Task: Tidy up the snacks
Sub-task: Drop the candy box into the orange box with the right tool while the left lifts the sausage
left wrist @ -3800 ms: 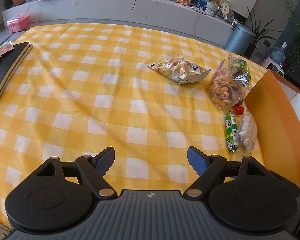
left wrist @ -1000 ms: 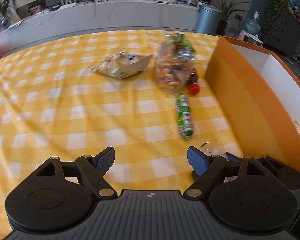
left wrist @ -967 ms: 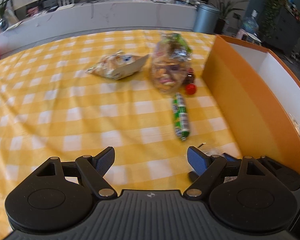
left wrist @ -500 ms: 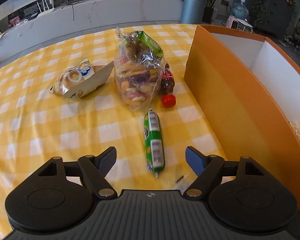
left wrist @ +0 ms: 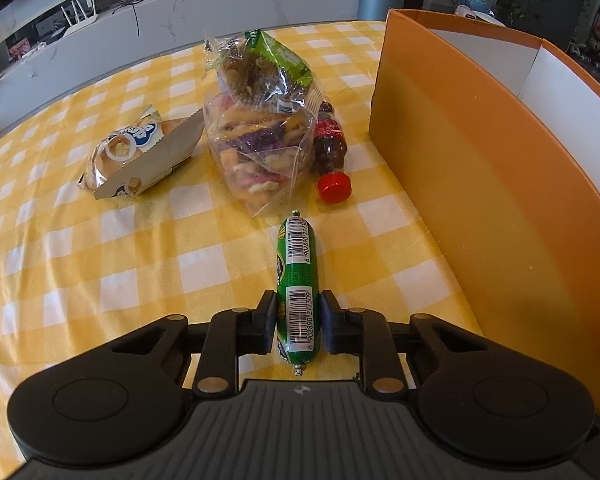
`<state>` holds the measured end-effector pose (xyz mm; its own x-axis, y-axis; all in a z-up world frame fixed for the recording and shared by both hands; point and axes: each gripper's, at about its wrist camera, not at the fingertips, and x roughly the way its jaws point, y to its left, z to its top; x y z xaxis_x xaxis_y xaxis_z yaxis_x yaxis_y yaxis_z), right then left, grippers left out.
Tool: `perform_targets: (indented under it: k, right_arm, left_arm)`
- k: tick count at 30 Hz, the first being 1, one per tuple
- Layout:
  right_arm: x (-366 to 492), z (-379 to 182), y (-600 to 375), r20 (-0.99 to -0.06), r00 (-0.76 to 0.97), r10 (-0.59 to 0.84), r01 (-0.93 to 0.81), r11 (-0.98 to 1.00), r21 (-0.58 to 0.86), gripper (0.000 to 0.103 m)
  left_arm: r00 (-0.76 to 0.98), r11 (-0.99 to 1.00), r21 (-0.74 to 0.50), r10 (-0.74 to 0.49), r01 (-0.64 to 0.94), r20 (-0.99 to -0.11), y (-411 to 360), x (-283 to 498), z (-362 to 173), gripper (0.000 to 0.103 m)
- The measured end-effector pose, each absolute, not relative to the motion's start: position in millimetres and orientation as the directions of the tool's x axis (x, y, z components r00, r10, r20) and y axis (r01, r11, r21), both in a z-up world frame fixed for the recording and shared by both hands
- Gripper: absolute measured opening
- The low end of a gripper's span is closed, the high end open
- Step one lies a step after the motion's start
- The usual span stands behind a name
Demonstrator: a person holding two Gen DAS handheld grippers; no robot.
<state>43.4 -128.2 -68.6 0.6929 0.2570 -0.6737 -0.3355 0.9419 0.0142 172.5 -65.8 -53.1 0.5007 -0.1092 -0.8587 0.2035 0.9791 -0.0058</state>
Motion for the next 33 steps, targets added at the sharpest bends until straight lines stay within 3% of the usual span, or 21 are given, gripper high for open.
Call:
perform_targets:
  k: [5, 13, 21, 33]
  right_arm:
    - [42, -66, -131, -0.674, 0.686, 0.273, -0.337, 0.941, 0.038, 0.058]
    - [36, -58, -139, -0.66, 0.672, 0.336, -0.337, 0.932, 0.131, 0.056]
    - [39, -42, -158, -0.582, 0.654, 0.483, -0.302, 0.872, 0.385, 0.056]
    - [40, -6, -183, -0.459, 0.681, 0.571, -0.292, 0.786, 0.545, 0.055]
  left_arm:
    - [0.569, 0.97, 0.054, -0.093, 0.237, -0.817, -62, 151, -50, 0.025]
    - [0.665, 0.993, -0.005, -0.082, 0.118, -0.742, -33, 129, -20, 0.025]
    - [0.698, 0.987, -0.143, -0.157, 0.078, -0.699, -7, 124, 7, 0.025]
    - [0.718, 0.946, -0.299, -0.295, 0.127, -0.631, 14, 106, 37, 0.025]
